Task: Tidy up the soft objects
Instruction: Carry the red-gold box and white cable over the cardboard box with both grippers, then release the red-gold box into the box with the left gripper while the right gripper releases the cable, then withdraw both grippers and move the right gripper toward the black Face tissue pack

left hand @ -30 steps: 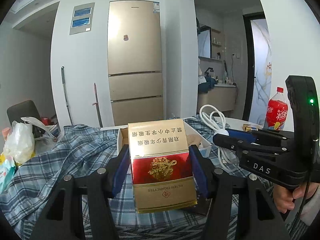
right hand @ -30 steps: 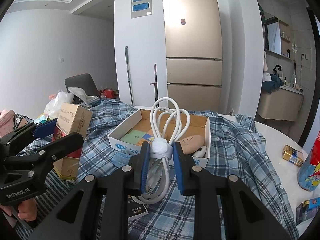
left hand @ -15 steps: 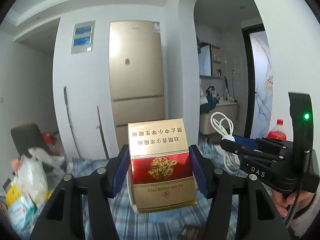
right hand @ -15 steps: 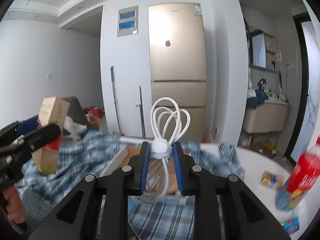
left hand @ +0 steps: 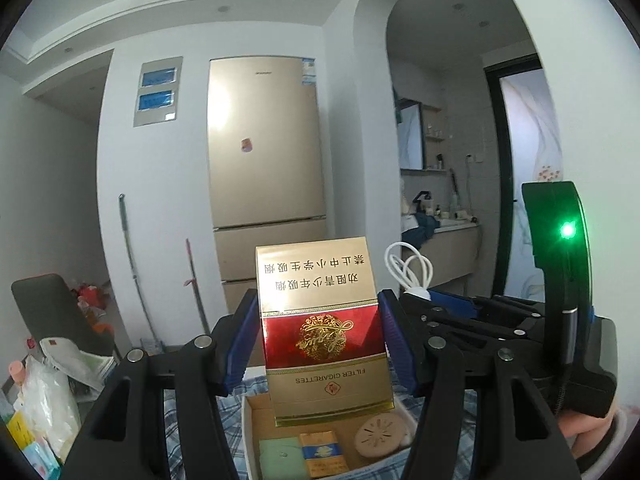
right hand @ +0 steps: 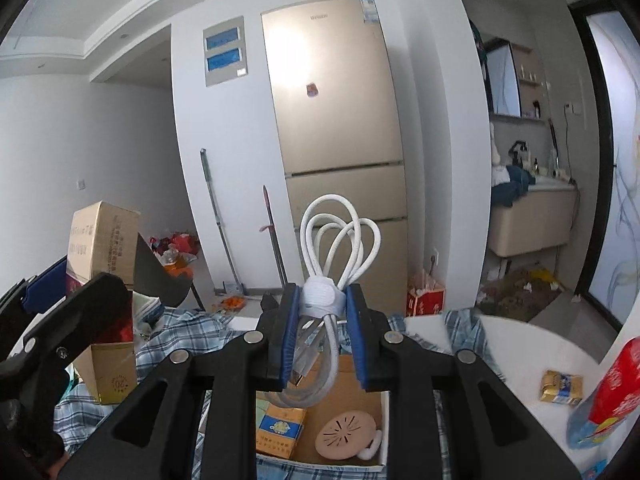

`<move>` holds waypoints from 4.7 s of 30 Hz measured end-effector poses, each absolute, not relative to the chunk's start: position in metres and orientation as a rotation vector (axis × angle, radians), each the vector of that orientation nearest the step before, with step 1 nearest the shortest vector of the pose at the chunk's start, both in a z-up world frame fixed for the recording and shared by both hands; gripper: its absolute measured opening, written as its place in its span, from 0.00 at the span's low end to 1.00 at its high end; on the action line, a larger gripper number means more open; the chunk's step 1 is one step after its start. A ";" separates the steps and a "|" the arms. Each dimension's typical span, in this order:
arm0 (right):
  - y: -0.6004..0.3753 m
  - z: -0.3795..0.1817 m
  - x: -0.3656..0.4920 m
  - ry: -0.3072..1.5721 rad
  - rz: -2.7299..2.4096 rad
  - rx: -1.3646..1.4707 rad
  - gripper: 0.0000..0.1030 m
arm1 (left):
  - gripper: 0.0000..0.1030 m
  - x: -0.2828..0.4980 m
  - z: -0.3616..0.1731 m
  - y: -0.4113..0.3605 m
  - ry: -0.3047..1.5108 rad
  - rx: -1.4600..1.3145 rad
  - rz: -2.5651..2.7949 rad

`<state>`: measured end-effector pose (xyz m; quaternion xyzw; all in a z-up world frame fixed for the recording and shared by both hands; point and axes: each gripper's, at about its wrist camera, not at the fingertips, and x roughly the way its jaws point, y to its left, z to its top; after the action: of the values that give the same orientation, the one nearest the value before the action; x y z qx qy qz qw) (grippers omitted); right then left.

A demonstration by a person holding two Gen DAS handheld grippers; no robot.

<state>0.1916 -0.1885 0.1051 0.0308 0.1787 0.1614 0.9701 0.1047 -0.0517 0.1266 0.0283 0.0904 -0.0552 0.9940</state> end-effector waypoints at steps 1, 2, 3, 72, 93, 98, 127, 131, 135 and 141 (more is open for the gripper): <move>-0.187 0.099 0.195 0.373 0.327 0.064 0.22 | 0.59 0.111 0.120 -0.049 0.199 0.051 -0.108; -0.186 0.092 0.199 0.385 0.328 0.066 0.22 | 0.59 0.116 0.115 -0.047 0.214 0.047 -0.107; -0.184 0.084 0.203 0.401 0.332 0.066 0.22 | 0.59 0.124 0.106 -0.043 0.241 0.043 -0.103; -0.177 0.053 0.214 0.487 0.291 0.037 0.62 | 0.87 0.160 0.084 -0.003 0.411 -0.011 -0.025; -0.204 0.078 0.100 0.265 0.310 0.001 0.92 | 1.00 0.013 0.102 -0.021 0.195 0.000 -0.046; -0.211 0.059 0.086 0.254 0.347 0.000 0.92 | 1.00 0.001 0.073 -0.018 0.216 -0.029 -0.039; -0.195 -0.034 0.105 0.511 0.384 -0.112 0.93 | 1.00 0.019 -0.010 0.001 0.293 0.019 -0.014; -0.194 -0.034 0.106 0.515 0.384 -0.114 0.93 | 1.00 0.019 -0.010 0.000 0.294 0.025 -0.015; -0.192 -0.035 0.107 0.523 0.389 -0.118 0.93 | 1.00 0.020 -0.009 0.002 0.296 0.027 -0.015; -0.180 -0.046 0.115 0.600 0.459 -0.146 0.93 | 1.00 0.025 -0.011 0.001 0.327 0.020 -0.049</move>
<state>0.1149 -0.1797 -0.0456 -0.0713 0.2927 0.2236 0.9269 0.0254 0.0007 -0.0108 0.0100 0.1628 -0.0246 0.9863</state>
